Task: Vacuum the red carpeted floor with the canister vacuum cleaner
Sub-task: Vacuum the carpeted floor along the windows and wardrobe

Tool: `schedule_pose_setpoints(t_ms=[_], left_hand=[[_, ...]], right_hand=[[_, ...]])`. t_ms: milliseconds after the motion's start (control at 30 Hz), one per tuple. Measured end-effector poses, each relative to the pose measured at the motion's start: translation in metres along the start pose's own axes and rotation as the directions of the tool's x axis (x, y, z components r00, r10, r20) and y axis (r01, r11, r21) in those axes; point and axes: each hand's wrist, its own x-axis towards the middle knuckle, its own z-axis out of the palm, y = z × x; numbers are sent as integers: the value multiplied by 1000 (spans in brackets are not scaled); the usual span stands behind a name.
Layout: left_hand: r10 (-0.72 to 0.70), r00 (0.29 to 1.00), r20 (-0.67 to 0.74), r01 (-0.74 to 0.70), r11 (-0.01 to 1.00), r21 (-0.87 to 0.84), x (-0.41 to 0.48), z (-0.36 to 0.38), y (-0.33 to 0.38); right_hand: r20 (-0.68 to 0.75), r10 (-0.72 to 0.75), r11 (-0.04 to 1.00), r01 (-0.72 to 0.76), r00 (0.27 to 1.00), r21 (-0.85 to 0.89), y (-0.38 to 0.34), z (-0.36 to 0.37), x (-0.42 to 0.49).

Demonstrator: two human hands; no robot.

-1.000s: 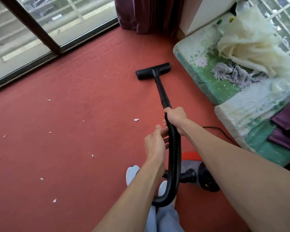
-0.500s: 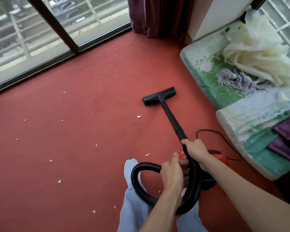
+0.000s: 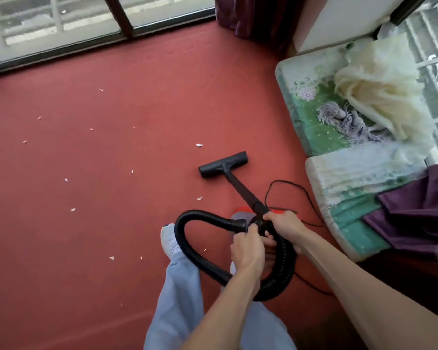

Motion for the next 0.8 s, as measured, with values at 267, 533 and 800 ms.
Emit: schedule_pose_setpoints(t_ms=[267,533,800], left_hand=[[-57,998,-36,50,982,-183,8,-34,-19],[-22,999,-30,7,903,-430,54,-82,22],[122,992,-39,-124,851,-510,75,-121,70]], right_hand=[[-7,-51,985,49,999,-166,5,42,8],[-44,-164,964,150,986,-220,-67,114,42],[-30,-197,967,189,980,-170,-129,165,72]])
